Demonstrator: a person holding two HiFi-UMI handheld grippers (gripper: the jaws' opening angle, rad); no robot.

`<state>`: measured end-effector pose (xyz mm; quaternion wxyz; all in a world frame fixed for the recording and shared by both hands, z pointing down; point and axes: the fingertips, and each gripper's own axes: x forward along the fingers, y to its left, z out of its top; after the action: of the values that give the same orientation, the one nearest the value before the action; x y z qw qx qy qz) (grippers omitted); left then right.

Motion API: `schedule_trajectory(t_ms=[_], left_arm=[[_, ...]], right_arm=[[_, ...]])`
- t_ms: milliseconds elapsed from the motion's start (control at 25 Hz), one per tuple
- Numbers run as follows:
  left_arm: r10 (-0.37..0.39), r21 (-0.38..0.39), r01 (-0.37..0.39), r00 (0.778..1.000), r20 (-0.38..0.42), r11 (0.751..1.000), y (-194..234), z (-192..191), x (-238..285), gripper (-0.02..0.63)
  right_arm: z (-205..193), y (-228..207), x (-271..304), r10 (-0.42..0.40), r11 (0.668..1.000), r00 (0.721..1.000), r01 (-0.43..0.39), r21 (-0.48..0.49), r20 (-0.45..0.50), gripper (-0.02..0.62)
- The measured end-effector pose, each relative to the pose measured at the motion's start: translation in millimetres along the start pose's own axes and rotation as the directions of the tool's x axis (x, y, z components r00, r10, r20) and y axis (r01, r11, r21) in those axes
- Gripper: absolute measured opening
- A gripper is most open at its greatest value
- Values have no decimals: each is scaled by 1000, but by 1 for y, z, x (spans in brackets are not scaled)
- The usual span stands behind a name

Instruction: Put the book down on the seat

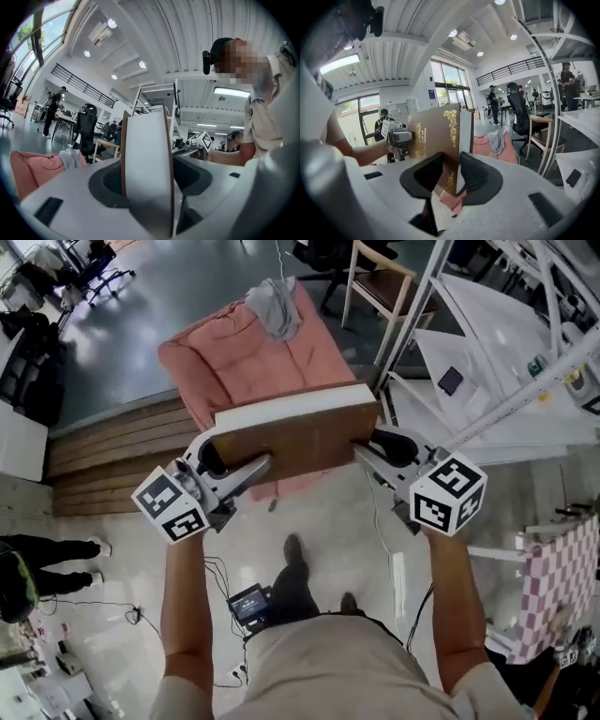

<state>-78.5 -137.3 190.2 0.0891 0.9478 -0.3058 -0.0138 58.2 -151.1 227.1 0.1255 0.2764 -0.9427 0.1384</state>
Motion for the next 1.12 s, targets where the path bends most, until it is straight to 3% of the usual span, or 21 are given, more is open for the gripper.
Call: schedule_trajectory(t_ms=[480, 1120], left_arm=[[-16, -129, 3, 995, -101, 992, 88, -92, 28, 268], [-16, -292, -32, 987, -159, 956, 188, -231, 56, 291]], right_arm=[[-76, -61, 80, 4, 991, 997, 6, 133, -74, 104], [-184, -123, 171, -25, 963, 988, 65, 262, -152, 100]])
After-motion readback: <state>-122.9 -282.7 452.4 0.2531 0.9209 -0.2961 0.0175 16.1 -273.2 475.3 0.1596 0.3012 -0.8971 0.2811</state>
